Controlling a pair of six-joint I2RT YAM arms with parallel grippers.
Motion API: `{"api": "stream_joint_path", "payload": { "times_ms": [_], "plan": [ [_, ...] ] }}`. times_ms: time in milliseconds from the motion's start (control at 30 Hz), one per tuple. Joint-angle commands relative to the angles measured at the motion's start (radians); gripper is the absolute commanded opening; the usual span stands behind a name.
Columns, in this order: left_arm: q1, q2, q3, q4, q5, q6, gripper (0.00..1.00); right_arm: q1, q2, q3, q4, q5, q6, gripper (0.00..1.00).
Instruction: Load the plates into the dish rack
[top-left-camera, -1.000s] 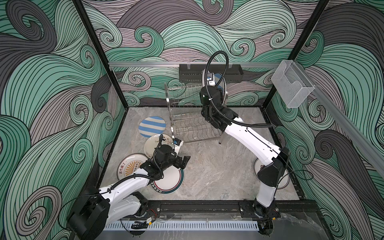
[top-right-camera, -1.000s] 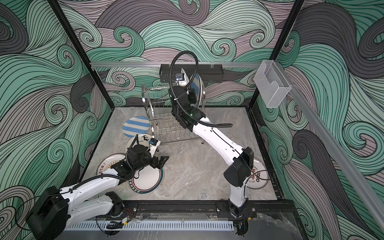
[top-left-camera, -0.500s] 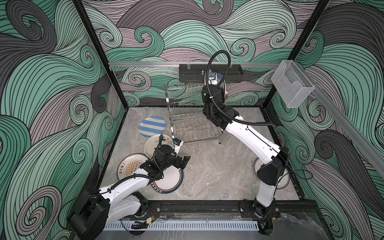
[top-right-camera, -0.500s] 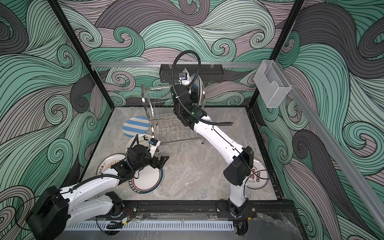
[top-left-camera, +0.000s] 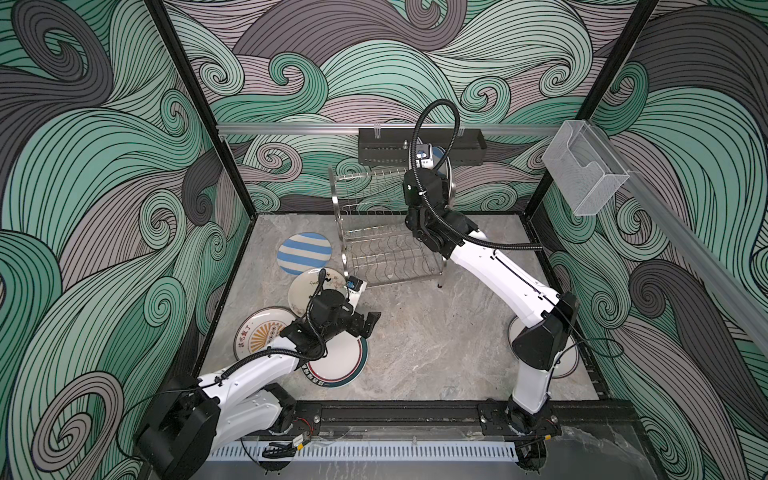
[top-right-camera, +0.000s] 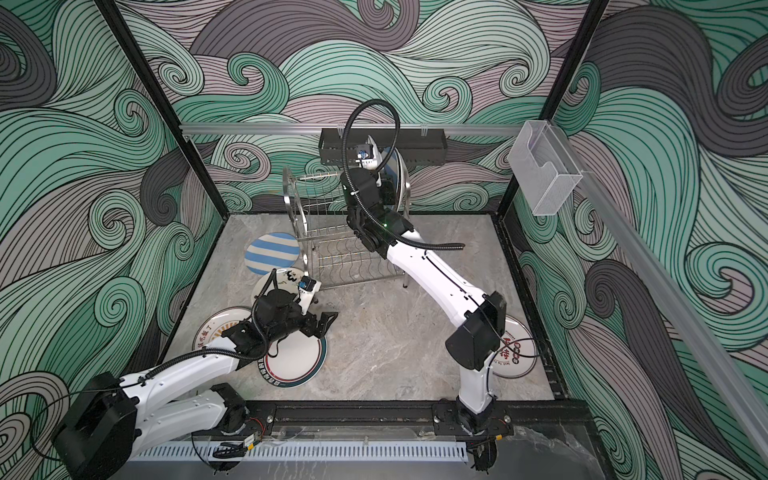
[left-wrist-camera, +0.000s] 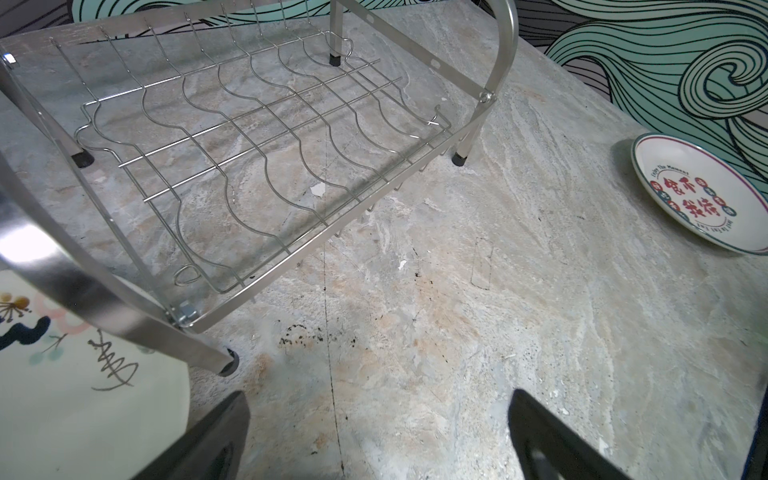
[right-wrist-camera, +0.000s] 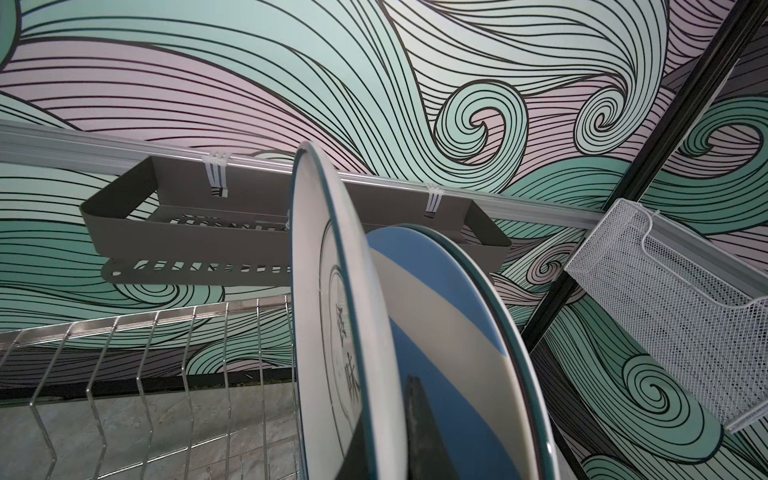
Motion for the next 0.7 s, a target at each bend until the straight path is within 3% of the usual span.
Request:
{"api": "stream_joint_path", "payload": {
  "times_ms": [0, 667],
  "plan": [
    [0.008, 0.008, 0.006, 0.017, 0.004, -0.005, 0.99, 0.006, -0.050, 0.048, 0.083, -0.012, -0.025, 0.00],
    [0.008, -0.012, -0.002, 0.016, -0.005, -0.005, 0.99, -0.012, -0.004, 0.031, 0.016, -0.030, 0.074, 0.00]
  ]
}}
